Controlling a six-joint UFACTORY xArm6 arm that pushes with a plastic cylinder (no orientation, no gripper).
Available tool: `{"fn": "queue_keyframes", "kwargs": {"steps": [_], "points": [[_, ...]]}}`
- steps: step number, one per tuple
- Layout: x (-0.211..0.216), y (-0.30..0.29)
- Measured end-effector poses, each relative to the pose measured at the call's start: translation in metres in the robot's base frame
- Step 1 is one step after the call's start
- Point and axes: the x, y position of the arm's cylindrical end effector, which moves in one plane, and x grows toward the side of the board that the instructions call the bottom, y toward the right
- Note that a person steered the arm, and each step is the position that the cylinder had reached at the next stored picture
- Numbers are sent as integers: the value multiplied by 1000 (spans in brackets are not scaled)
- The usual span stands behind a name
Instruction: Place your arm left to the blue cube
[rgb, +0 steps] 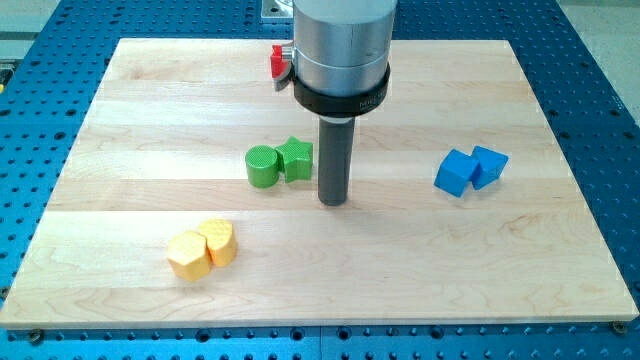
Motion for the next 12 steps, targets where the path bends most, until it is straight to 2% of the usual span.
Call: {"fn": "queue_keyframes", "kwargs": {"steps": [6, 9, 10, 11, 12], "points": [[-7, 14], [-28, 12], [34, 16], [97, 83], [99, 111]]}}
